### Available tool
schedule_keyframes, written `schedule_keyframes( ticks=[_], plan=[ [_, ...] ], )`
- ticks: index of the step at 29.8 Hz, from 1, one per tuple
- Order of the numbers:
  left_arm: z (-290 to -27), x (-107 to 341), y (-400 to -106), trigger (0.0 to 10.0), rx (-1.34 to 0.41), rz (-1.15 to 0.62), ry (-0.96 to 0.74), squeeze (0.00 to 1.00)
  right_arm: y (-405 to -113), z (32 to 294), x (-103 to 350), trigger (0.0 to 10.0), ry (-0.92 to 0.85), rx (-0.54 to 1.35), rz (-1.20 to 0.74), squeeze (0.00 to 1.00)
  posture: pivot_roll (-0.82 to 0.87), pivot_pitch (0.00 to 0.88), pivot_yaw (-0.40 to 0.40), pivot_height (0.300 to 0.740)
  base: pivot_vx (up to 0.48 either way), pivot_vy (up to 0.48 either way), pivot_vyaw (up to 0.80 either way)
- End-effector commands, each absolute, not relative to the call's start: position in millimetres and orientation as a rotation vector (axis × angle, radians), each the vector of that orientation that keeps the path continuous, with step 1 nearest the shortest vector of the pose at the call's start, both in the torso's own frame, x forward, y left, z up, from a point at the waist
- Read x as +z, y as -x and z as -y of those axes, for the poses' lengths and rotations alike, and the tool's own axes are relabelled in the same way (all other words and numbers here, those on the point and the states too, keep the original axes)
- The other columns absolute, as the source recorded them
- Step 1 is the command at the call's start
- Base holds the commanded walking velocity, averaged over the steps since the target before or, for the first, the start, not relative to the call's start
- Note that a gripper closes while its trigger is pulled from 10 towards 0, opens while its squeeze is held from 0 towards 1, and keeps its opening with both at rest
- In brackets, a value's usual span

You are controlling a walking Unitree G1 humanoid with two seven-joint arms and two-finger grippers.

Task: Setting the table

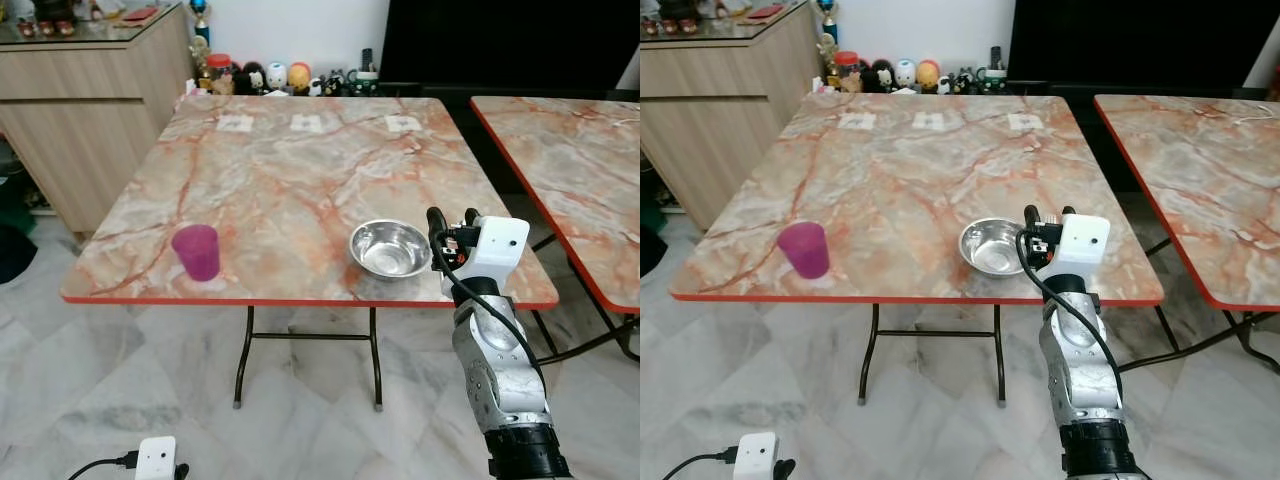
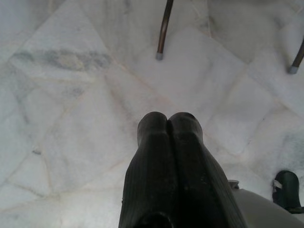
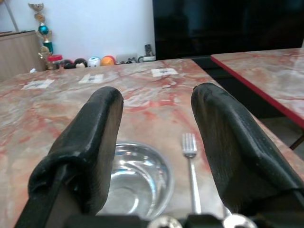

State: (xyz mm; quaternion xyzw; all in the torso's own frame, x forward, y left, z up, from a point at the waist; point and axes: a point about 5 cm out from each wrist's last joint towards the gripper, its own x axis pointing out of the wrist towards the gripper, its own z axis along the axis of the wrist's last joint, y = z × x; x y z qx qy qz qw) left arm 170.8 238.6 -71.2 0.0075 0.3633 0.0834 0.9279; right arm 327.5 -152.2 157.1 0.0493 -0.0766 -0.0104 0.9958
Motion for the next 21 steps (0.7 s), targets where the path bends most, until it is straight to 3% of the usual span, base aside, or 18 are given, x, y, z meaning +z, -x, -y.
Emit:
schedule_keyframes(
  ticks=[1, 16, 21],
  plan=[
    [-237.1, -72.3, -169.7, 10.0, 0.162, -0.751, -0.014, 0.00, -328.8, 155.7, 160.3, 10.0, -0.086, -0.032, 0.170, 0.00, 0.00, 0.000, -0.008, 0.740, 0.304, 0.000, 0.00],
    [-238.9, -73.0, -167.3, 10.0, 0.170, -0.758, -0.015, 0.00, -328.2, 154.0, 157.7, 10.0, -0.085, -0.014, 0.159, 0.00, 0.01, 0.000, -0.010, 0.740, 0.313, 0.000, 0.00],
    [-238.1, -73.6, -166.2, 10.0, 0.170, -0.760, -0.025, 0.00, -324.7, 149.0, 155.8, 10.0, -0.063, 0.031, 0.161, 0.00, 0.00, 0.000, -0.011, 0.740, 0.000, 0.000, 0.00]
  ],
)
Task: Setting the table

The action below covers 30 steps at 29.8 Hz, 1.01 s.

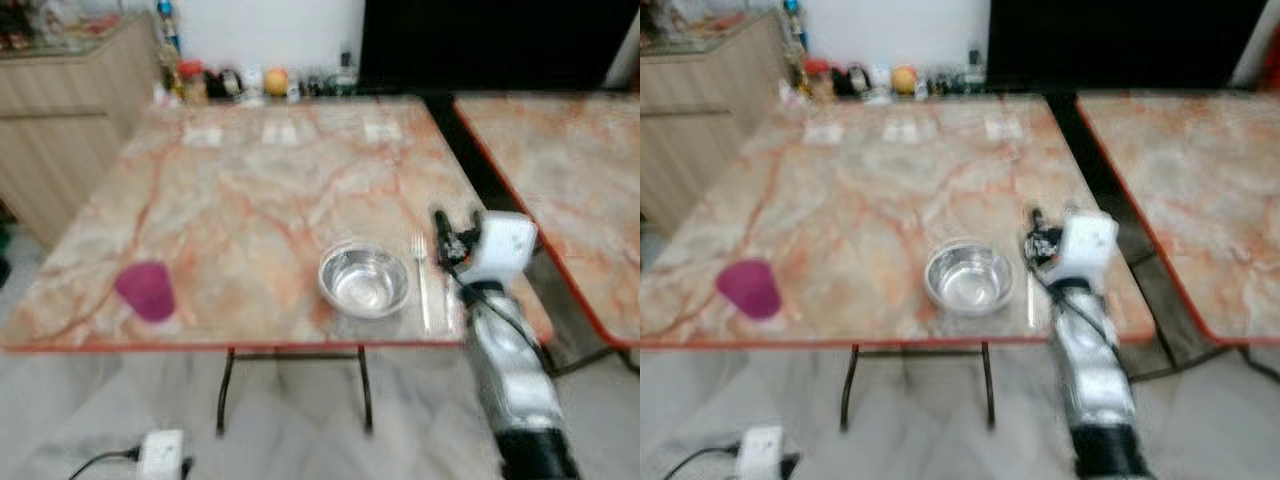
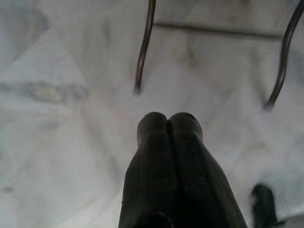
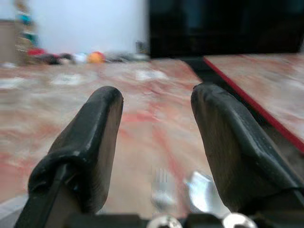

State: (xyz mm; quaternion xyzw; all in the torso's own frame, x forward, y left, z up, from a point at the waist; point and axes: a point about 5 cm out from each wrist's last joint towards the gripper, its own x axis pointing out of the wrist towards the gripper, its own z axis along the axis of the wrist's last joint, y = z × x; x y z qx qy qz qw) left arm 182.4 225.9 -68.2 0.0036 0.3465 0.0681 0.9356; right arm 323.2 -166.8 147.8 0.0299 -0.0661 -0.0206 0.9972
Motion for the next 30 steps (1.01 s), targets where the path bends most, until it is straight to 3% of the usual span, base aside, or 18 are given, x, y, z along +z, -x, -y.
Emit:
schedule_keyframes(
  ticks=[1, 13, 18, 30],
  plan=[
    [-238.1, -73.6, -166.2, 10.0, 0.170, -0.760, -0.025, 0.00, -324.7, 149.0, 155.8, 10.0, -0.063, 0.031, 0.161, 0.00, 0.00, 0.000, -0.011, 0.740, 0.000, 0.000, 0.00],
    [-235.6, -75.3, -163.9, 10.0, 0.163, -0.767, -0.023, 0.00, -319.1, 148.7, 146.2, 10.0, -0.083, 0.045, 0.110, 0.00, 0.00, 0.000, -0.014, 0.740, 0.000, 0.000, 0.00],
    [-236.9, -75.5, -162.7, 10.0, 0.158, -0.772, -0.031, 0.00, -310.8, 160.8, 123.9, 10.0, -0.377, -0.102, -0.078, 0.00, 0.00, 0.001, -0.014, 0.740, 0.000, 0.000, 0.00],
    [-236.5, -75.5, -163.3, 10.0, 0.135, -0.778, -0.047, 0.00, -313.0, 175.9, 118.2, 10.0, -0.436, -0.065, -0.197, 0.00, 0.01, 0.001, -0.009, 0.740, 0.000, 0.000, 0.00]
  ],
)
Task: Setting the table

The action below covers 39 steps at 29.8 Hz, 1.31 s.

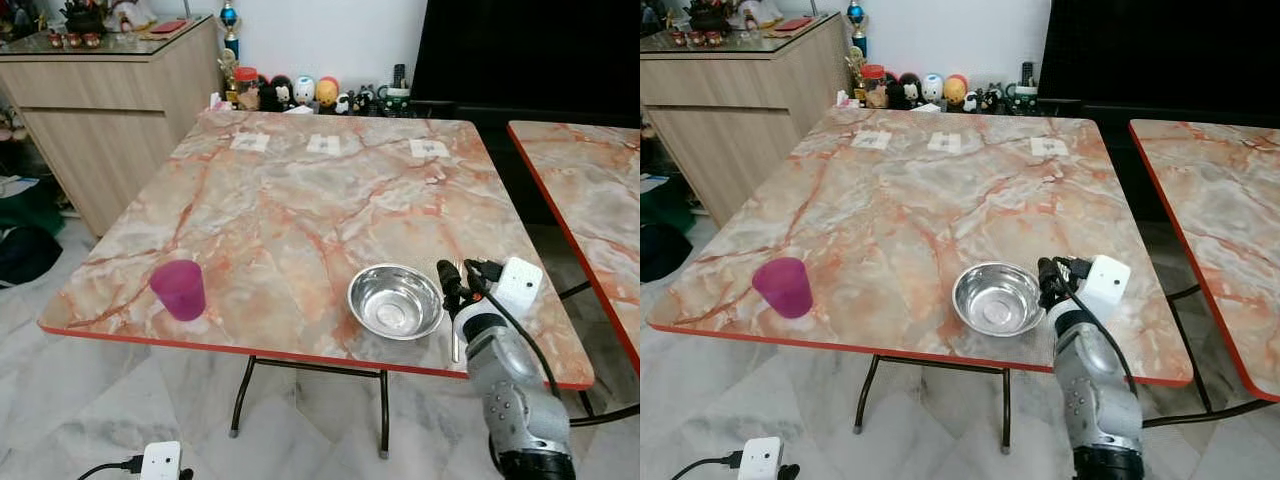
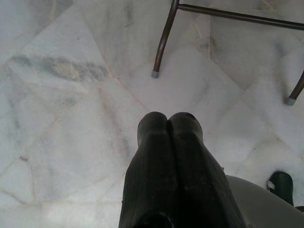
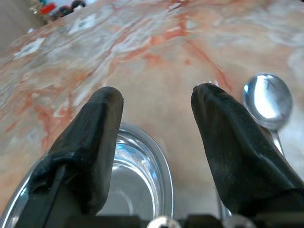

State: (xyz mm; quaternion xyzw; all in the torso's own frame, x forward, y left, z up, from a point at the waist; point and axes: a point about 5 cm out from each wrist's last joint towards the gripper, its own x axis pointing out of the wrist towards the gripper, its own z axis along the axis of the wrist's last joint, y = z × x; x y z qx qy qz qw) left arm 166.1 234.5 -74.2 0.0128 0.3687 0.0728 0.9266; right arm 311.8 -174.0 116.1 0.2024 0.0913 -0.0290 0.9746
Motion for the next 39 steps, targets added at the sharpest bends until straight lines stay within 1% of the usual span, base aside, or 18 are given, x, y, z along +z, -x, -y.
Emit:
schedule_keyframes(
  ticks=[1, 7, 9, 12, 28, 32, 39],
  plan=[
    [-236.5, -75.5, -163.3, 10.0, 0.135, -0.778, -0.047, 0.00, -313.0, 175.9, 118.2, 10.0, -0.436, -0.065, -0.197, 0.00, 0.01, 0.001, -0.009, 0.740, 0.000, 0.000, 0.00],
    [-235.8, -76.4, -162.0, 10.0, 0.125, -0.786, -0.052, 0.00, -310.8, 175.8, 117.6, 10.0, -0.503, -0.043, -0.241, 0.00, 0.01, 0.000, -0.009, 0.740, 0.000, 0.000, 0.00],
    [-235.8, -76.7, -161.3, 10.0, 0.122, -0.789, -0.055, 0.00, -308.9, 174.8, 109.3, 10.0, -0.495, -0.002, -0.322, 0.00, 0.01, 0.000, -0.009, 0.740, 0.000, 0.000, 0.00],
    [-235.7, -76.9, -160.9, 10.0, 0.122, -0.791, -0.056, 0.00, -307.6, 173.5, 104.2, 10.0, -0.476, 0.042, -0.370, 0.00, 0.01, 0.000, -0.008, 0.740, 0.000, 0.000, 0.00],
    [-235.8, -78.6, -157.5, 10.0, 0.114, -0.806, -0.066, 0.00, -308.7, 181.0, 101.5, 10.0, -0.483, 0.049, -0.411, 0.00, 0.01, 0.000, -0.008, 0.740, 0.000, 0.000, 0.00],
    [-235.5, -78.5, -157.9, 10.0, 0.105, -0.806, -0.080, 0.00, -308.7, 177.8, 97.3, 10.0, -0.543, 0.077, -0.432, 0.00, 0.02, 0.000, -0.009, 0.740, 0.000, 0.000, 0.00],
    [-235.2, -78.7, -157.4, 10.0, 0.106, -0.805, -0.076, 0.00, -309.6, 175.8, 94.7, 10.0, -0.597, 0.097, -0.446, 0.00, 0.02, 0.000, -0.009, 0.740, 0.000, 0.000, 0.00]
  ],
)
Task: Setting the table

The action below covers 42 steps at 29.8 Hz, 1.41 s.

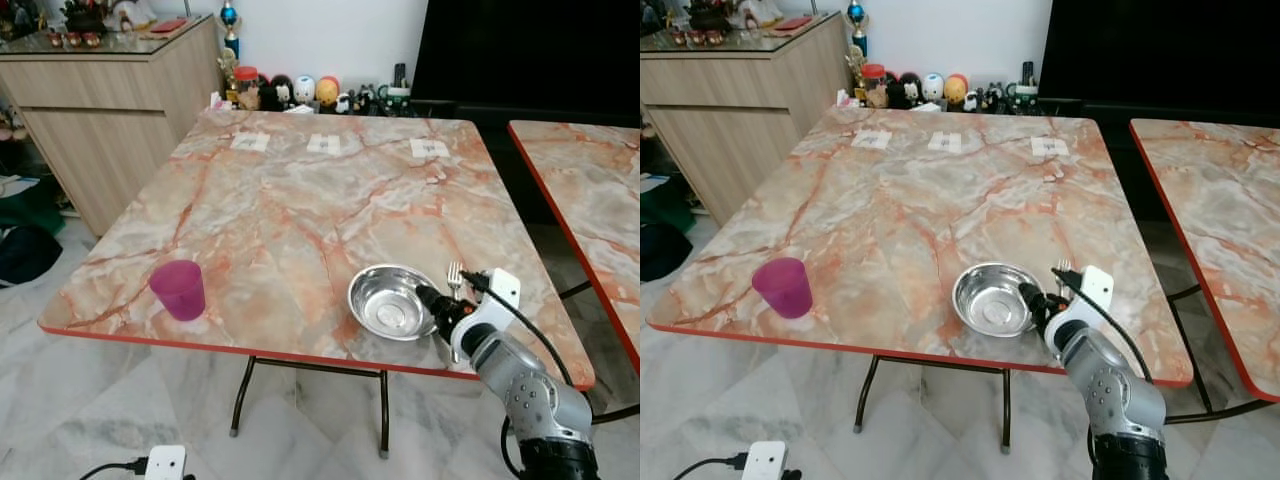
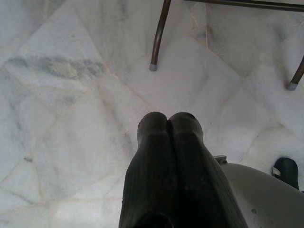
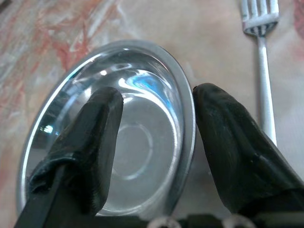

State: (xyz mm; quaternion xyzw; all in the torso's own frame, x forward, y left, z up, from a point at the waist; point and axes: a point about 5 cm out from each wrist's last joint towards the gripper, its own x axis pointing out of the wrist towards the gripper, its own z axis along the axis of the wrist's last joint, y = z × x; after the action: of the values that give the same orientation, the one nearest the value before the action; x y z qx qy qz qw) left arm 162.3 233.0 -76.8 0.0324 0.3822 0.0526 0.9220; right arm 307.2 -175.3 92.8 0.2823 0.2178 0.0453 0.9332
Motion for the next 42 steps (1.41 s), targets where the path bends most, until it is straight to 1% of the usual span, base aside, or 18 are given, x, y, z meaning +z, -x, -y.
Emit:
schedule_keyframes(
  ticks=[1, 16, 18, 19, 20, 22, 23, 24, 25, 26, 29, 30, 31, 32, 33, 34, 35, 42],
  plan=[
    [-235.1, -78.7, -157.3, 10.0, 0.104, -0.805, -0.078, 0.00, -309.6, 176.0, 94.0, 10.0, -0.601, 0.097, -0.450, 0.00, 0.02, 0.000, -0.010, 0.740, 0.000, 0.000, 0.00],
    [-231.7, -78.0, -159.9, 10.0, 0.087, -0.793, -0.084, 0.00, -307.6, 176.9, 85.2, 10.0, -0.619, 0.088, -0.495, 0.00, 0.02, 0.000, -0.009, 0.740, 0.000, 0.000, 0.00],
    [-231.5, -78.0, -159.9, 10.0, 0.086, -0.793, -0.085, 0.00, -307.9, 176.6, 85.2, 2.9, -0.623, 0.090, -0.493, 0.00, 0.02, 0.000, -0.009, 0.740, 0.000, 0.000, 0.00],
    [-231.3, -78.0, -159.9, 10.0, 0.085, -0.793, -0.085, 0.00, -308.0, 176.3, 85.2, 0.4, -0.627, 0.092, -0.492, 0.00, 0.02, 0.000, -0.009, 0.740, 0.000, 0.000, 0.00],
    [-231.1, -78.0, -160.1, 10.0, 0.085, -0.792, -0.085, 0.00, -308.4, 175.8, 85.4, 0.0, -0.633, 0.095, -0.491, 0.00, 0.02, 0.000, -0.009, 0.740, 0.000, 0.000, 0.00],
    [-230.9, -78.0, -160.2, 10.0, 0.084, -0.792, -0.085, 0.00, -309.0, 174.7, 85.9, 0.9, -0.635, 0.101, -0.491, 0.00, 0.02, 0.000, -0.009, 0.740, 0.000, 0.000, 0.00],
    [-230.8, -77.9, -160.3, 10.0, 0.084, -0.791, -0.085, 0.00, -309.3, 173.9, 86.1, 2.2, -0.636, 0.104, -0.491, 0.00, 0.02, 0.000, -0.009, 0.740, 0.000, 0.000, 0.00],
    [-230.7, -77.9, -160.5, 10.0, 0.084, -0.790, -0.086, 0.00, -309.4, 173.4, 86.0, 8.9, -0.634, 0.106, -0.493, 0.00, 0.02, 0.000, -0.009, 0.740, 0.000, 0.000, 0.00],
    [-230.6, -77.8, -160.6, 10.0, 0.083, -0.790, -0.086, 0.00, -309.6, 173.1, 86.0, 8.9, -0.632, 0.108, -0.494, 0.00, 0.02, 0.000, -0.009, 0.740, 0.000, 0.000, 0.00],
    [-230.4, -77.8, -160.8, 10.0, 0.083, -0.789, -0.085, 0.00, -309.7, 173.0, 85.8, 10.0, -0.632, 0.107, -0.496, 0.00, 0.03, 0.000, -0.009, 0.740, 0.000, 0.000, 0.00],
    [-230.3, -77.5, -161.3, 10.0, 0.082, -0.787, -0.085, 0.00, -309.9, 172.9, 85.8, 10.0, -0.635, 0.108, -0.494, 0.00, 0.03, 0.000, -0.009, 0.740, 0.000, 0.000, 0.00],
    [-230.3, -77.4, -161.5, 10.0, 0.081, -0.786, -0.086, 0.00, -310.1, 172.9, 85.9, 8.0, -0.636, 0.110, -0.493, 0.00, 0.02, 0.000, -0.009, 0.740, 0.000, 0.000, 0.00],
    [-230.3, -77.3, -161.6, 10.0, 0.081, -0.786, -0.086, 0.00, -310.2, 173.0, 86.0, 8.0, -0.637, 0.110, -0.492, 0.00, 0.02, 0.000, -0.009, 0.740, 0.000, 0.000, 0.00],
    [-230.3, -77.3, -161.6, 10.0, 0.081, -0.786, -0.086, 0.00, -310.2, 172.9, 86.1, 6.8, -0.637, 0.111, -0.492, 0.00, 0.02, 0.000, -0.009, 0.740, 0.000, 0.000, 0.00],
    [-230.4, -77.3, -161.7, 10.0, 0.080, -0.786, -0.086, 0.00, -310.3, 172.8, 86.3, 3.3, -0.641, 0.109, -0.491, 0.00, 0.02, 0.000, -0.009, 0.740, 0.000, 0.000, 0.00],
    [-230.4, -77.2, -161.8, 10.0, 0.080, -0.785, -0.086, 0.00, -310.4, 172.8, 86.3, 1.0, -0.643, 0.109, -0.490, 0.00, 0.02, 0.000, -0.009, 0.740, 0.000, 0.000, 0.00],
    [-230.1, -77.2, -161.9, 10.0, 0.079, -0.785, -0.086, 0.00, -310.5, 172.9, 86.2, 0.0, -0.645, 0.108, -0.490, 0.00, 0.02, 0.000, -0.008, 0.740, 0.000, 0.000, 0.00],
    [-229.9, -77.0, -162.4, 10.0, 0.078, -0.782, -0.085, 0.00, -311.1, 169.9, 86.2, 0.0, -0.654, 0.116, -0.494, 0.00, 0.02, 0.000, -0.009, 0.740, 0.000, 0.000, 0.00]
  ],
)
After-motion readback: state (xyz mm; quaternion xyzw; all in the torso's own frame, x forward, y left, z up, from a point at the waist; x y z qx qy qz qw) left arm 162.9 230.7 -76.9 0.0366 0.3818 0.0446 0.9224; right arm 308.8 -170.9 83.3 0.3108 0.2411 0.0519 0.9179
